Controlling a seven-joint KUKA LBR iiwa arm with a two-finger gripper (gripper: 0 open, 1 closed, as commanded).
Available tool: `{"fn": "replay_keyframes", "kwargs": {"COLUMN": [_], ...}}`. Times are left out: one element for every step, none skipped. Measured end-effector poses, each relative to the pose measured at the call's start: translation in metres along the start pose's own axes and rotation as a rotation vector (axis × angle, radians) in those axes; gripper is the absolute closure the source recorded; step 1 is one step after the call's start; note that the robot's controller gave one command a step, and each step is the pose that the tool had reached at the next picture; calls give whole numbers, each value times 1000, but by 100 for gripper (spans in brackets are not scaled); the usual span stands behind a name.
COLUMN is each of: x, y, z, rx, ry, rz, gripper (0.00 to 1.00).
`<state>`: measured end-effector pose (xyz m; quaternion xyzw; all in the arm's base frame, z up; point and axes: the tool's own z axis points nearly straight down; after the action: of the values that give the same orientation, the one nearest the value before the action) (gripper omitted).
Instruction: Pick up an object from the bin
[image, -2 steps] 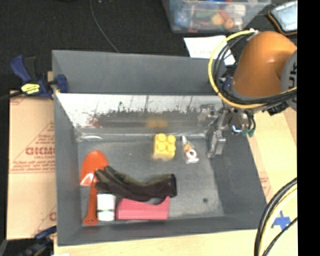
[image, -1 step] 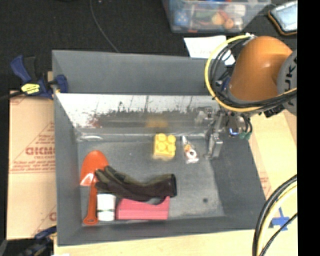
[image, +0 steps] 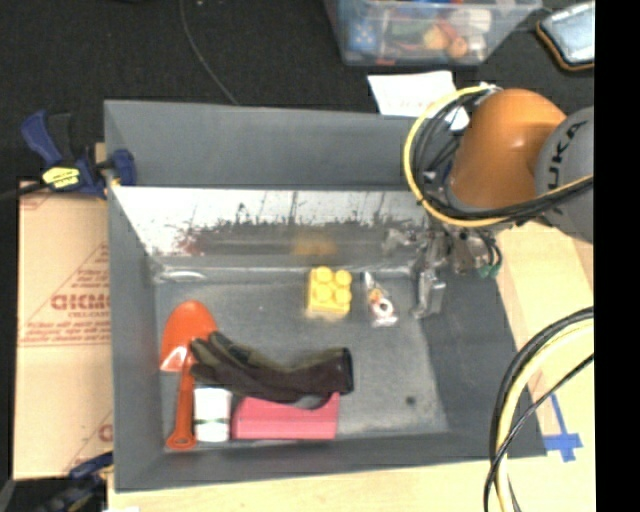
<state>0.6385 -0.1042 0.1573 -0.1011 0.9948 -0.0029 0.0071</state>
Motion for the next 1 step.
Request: {"fn": "replay_keyframes", "kwargs": {"x": [7], "y": [19], "z": [2], "rx": [3], "ry": [-3], "rz": [11], "gripper": [0]}}
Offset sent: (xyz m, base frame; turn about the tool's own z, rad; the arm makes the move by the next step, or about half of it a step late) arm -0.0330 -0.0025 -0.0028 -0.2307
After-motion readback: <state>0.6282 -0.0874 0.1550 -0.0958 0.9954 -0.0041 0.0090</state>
